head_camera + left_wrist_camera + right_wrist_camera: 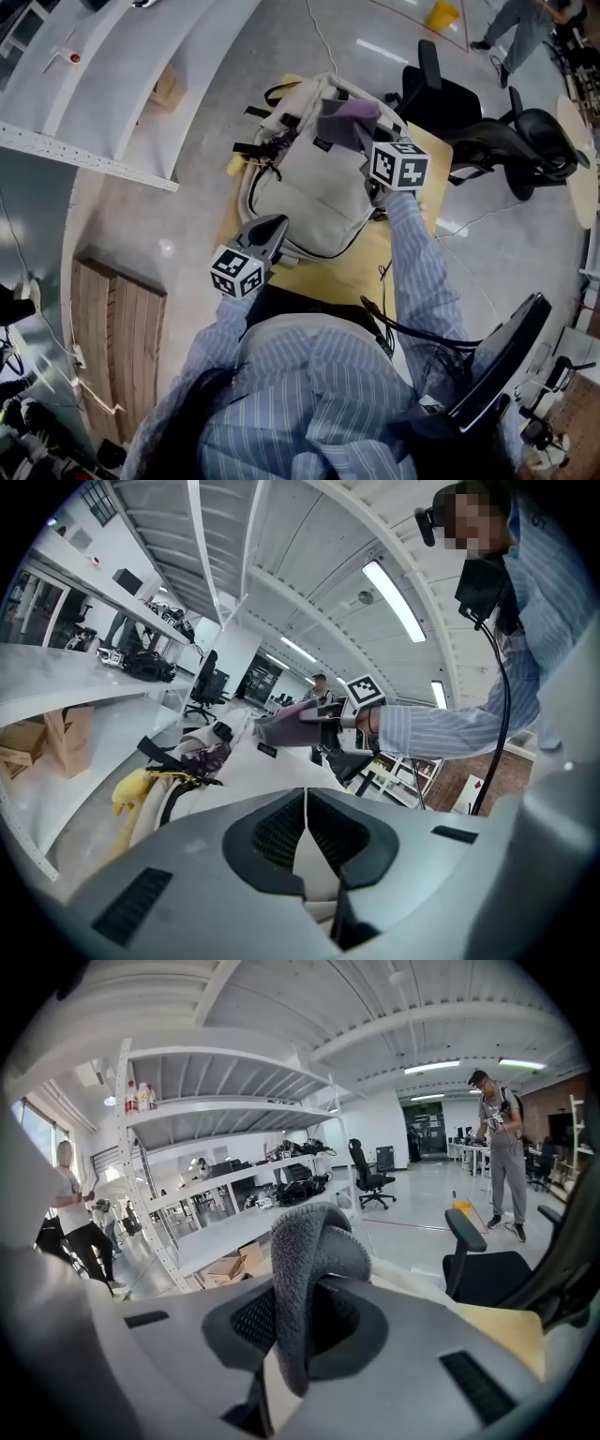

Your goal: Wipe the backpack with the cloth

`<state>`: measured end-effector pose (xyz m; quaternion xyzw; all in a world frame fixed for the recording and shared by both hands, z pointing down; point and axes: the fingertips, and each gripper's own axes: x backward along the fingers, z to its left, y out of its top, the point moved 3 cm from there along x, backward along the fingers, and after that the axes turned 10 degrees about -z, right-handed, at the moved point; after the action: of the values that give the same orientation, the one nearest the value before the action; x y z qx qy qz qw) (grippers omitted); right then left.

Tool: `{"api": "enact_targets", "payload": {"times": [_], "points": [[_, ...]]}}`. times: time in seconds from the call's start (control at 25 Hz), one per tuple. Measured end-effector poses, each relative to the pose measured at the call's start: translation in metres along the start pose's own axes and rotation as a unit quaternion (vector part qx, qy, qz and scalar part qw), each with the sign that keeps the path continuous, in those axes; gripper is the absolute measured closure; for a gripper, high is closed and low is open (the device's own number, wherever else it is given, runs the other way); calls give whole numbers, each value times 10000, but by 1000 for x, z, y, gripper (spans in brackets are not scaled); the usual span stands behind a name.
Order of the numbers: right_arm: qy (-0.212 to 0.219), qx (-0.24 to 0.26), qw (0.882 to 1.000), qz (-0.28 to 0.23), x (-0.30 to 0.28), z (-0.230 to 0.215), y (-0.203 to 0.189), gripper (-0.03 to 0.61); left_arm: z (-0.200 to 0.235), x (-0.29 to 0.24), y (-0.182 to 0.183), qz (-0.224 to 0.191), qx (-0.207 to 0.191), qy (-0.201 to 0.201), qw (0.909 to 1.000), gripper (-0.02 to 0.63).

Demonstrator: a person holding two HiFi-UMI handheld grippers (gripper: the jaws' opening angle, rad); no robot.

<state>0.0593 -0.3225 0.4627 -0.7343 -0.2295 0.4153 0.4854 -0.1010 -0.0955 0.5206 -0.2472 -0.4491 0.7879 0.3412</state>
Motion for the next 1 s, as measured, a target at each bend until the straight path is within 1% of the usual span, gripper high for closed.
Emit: {"api": "enact_targets", "payload": {"times": [0.32, 0.52, 0.68, 0.76, 0.88, 1.0], "points": [[-374, -38, 9993, 18, 87, -57, -16, 537, -36, -48, 6, 63, -183, -562, 9982, 601], [-763, -156, 9968, 167, 144, -93, -40, 537, -56, -62, -2, 208, -194, -795, 9964, 601], [-1112, -383, 9925, 342, 179, -118, -66, 537, -66, -68, -9, 305, -195, -896, 9953, 601], [-1198, -471, 9910, 361, 192, -127, -73, 537, -71, -71, -11, 343, -198, -918, 9950, 601], [-1245, -531, 9902, 352, 203, -134, -75, 537, -77, -76, -13, 391, -217, -934, 9946, 601], [-1183, -550, 9913, 187, 205, -132, -62, 537, -79, -80, -16, 396, -214, -934, 9946, 601]]}}
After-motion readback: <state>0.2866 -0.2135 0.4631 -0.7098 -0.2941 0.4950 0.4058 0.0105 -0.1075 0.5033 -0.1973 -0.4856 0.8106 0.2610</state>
